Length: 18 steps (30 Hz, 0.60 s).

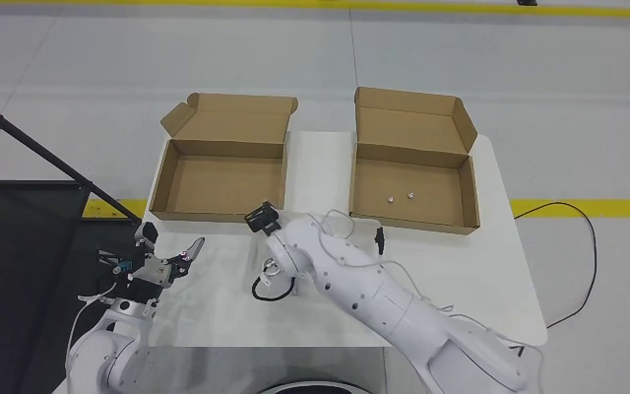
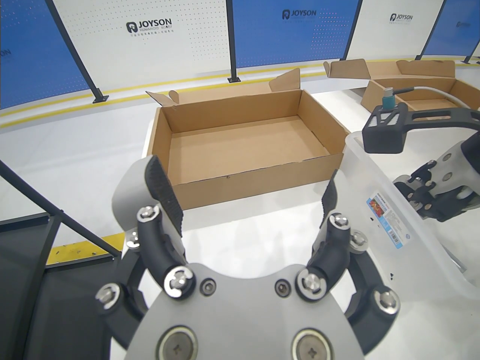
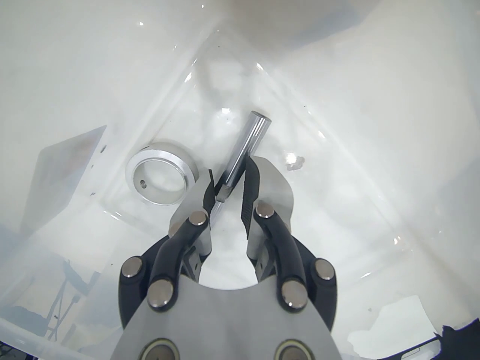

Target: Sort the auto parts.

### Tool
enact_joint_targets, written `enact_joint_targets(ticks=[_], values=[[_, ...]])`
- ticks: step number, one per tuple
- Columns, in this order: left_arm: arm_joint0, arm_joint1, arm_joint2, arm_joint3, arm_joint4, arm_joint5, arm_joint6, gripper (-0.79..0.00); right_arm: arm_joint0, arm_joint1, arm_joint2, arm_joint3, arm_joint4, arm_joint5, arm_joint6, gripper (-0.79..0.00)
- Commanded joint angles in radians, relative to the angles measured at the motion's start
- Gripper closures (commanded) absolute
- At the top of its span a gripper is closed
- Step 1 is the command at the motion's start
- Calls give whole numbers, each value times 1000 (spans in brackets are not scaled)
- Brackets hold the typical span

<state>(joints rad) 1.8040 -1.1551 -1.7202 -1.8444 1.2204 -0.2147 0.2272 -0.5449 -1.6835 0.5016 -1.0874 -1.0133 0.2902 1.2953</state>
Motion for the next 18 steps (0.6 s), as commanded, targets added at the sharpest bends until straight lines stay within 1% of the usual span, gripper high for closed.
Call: enact_joint_targets(ticks=[1, 8, 9, 10, 18], values=[[0, 0, 0, 0, 0, 0, 0, -785, 2, -5, 2, 12, 1, -5, 4, -148], [0, 0, 0, 0, 0, 0, 0, -785, 1, -19, 12, 44, -1, -10, 25, -129], [0, 0, 0, 0, 0, 0, 0, -785, 1, -21, 13, 47, -2, -11, 28, -74], [0, 0, 0, 0, 0, 0, 0, -785, 1, -23, 15, 50, -3, -12, 30, 0], [0, 0, 0, 0, 0, 0, 0, -785, 2, -24, 54, 46, -22, -16, 18, 0]])
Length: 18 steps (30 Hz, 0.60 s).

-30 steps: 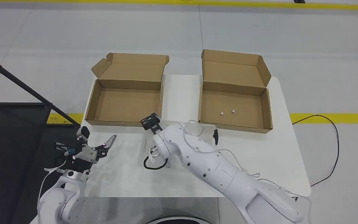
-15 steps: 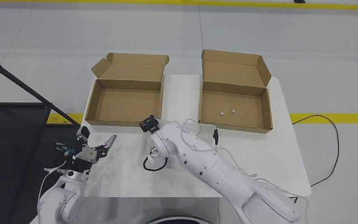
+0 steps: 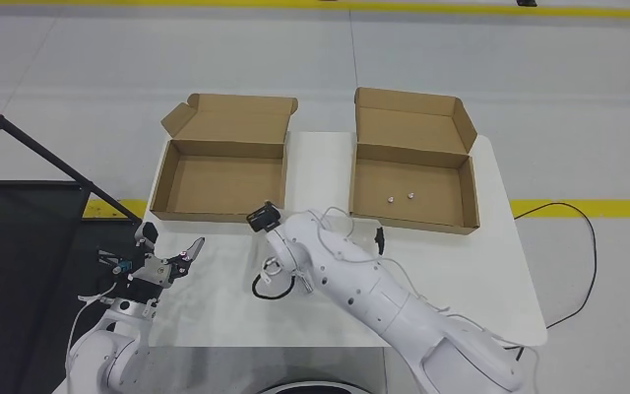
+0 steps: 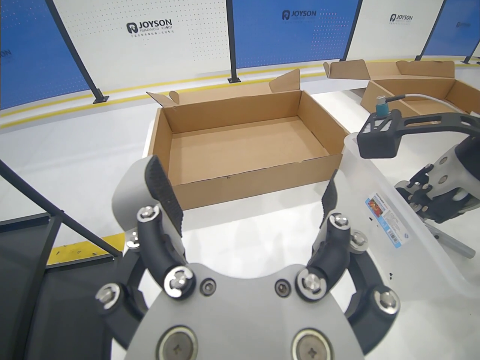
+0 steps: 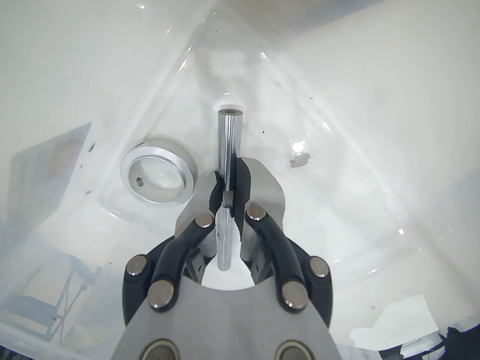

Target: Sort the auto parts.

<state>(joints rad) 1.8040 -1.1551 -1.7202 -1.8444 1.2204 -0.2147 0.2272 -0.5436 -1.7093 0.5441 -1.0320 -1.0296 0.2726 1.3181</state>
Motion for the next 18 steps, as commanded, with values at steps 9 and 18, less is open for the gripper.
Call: enact_joint_targets(ticks=[9, 18], values=[[0, 0, 0, 0, 0, 0, 0, -785, -21, 53, 142, -233, -113, -30, 20, 0], [0, 0, 0, 0, 0, 0, 0, -785, -62, 79, 256, -363, -68, -173, -91, 0]])
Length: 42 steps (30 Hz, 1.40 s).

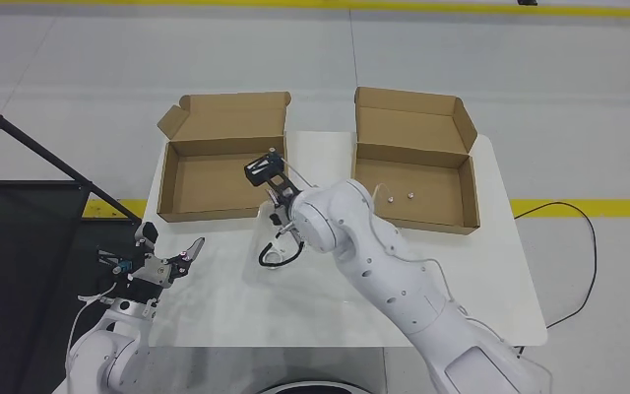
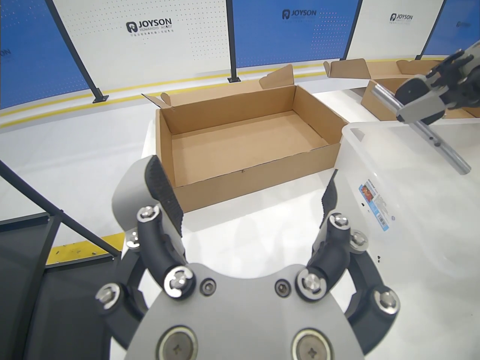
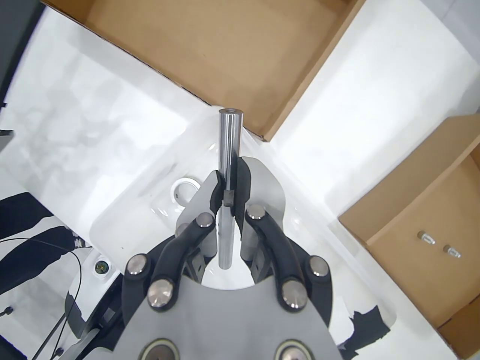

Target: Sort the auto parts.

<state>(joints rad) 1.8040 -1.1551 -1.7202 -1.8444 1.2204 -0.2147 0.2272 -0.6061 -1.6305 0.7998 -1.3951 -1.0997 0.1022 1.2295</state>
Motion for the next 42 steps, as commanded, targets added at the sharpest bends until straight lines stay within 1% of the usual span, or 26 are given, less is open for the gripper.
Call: enact_joint_targets(ticks=[1, 13, 15, 18, 24, 25, 27, 29, 32, 37, 40, 42], values=[[0, 0, 0, 0, 0, 0, 0, -785, 0, 0, 1, 0, 2, -3, -2, 0], [0, 0, 0, 0, 0, 0, 0, -785, 0, 0, 1, 0, 2, -3, -2, 0], [0, 0, 0, 0, 0, 0, 0, -785, -12, -2, -6, 16, 3, -9, -38, 0], [-8, 0, 1, -7, 3, -6, -11, -785, 17, -19, -14, 81, 44, 5, -113, 0], [7, -2, -15, -21, 7, 11, -11, -785, 142, -80, -36, 305, 172, 73, -324, 0], [13, -3, -18, -23, 3, 17, -8, -785, 163, -94, -38, 350, 195, 107, -363, 0], [26, -4, -23, -28, -3, 20, -2, -785, 197, -121, -41, 434, 273, 112, -438, 0], [38, -6, -29, -32, -7, 27, 5, -785, 237, -148, -45, 539, 322, 165, -515, 0], [49, -8, -32, -38, -8, 41, 9, -785, 287, -193, -51, 690, 416, 194, -600, 0], [62, -13, -33, -43, -15, 63, 14, -785, 337, -261, -52, 895, 549, 178, -726, 0], [64, -15, -33, -42, -15, 70, 12, -785, 358, -291, -51, 969, 595, 132, -771, 0], [65, -16, -32, -41, -13, 72, 11, -785, 376, -306, -55, 1003, 601, 121, -783, 0]])
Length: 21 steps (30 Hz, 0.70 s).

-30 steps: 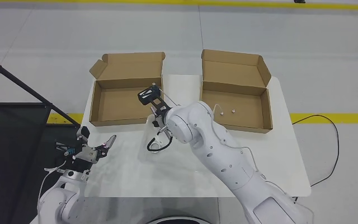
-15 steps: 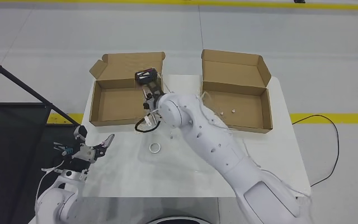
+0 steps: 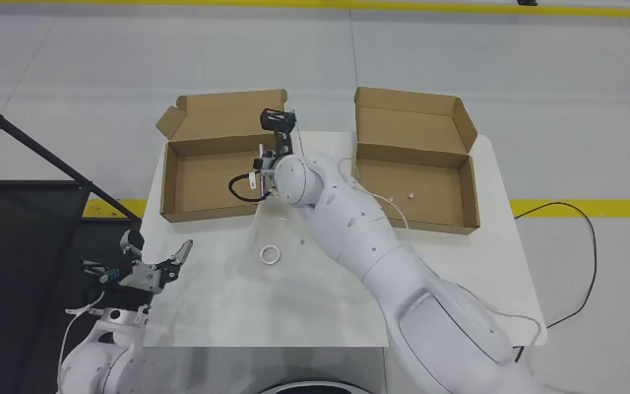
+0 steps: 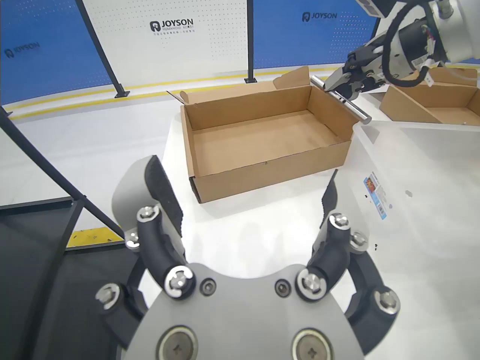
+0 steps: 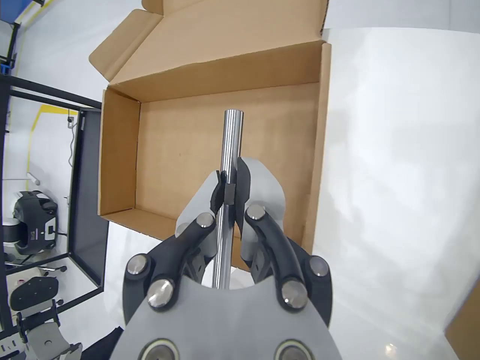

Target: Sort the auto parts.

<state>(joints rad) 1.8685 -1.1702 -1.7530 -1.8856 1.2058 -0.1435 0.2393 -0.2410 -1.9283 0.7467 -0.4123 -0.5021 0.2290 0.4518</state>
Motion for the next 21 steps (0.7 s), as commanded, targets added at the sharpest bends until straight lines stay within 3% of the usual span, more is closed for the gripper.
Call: enact_joint_targets(ticks=[1, 12, 21], values=[[1, -1, 3, 2, 3, 2, -2, -785, 19, -15, -3, 30, 7, -17, -9, 0], [-17, -7, 27, 4, 25, -5, -11, -785, 32, -57, 24, 114, 59, -1, -142, 0], [-3, -11, 16, 6, 20, -1, 3, -785, 25, -89, 12, 177, 38, 42, -155, 0]])
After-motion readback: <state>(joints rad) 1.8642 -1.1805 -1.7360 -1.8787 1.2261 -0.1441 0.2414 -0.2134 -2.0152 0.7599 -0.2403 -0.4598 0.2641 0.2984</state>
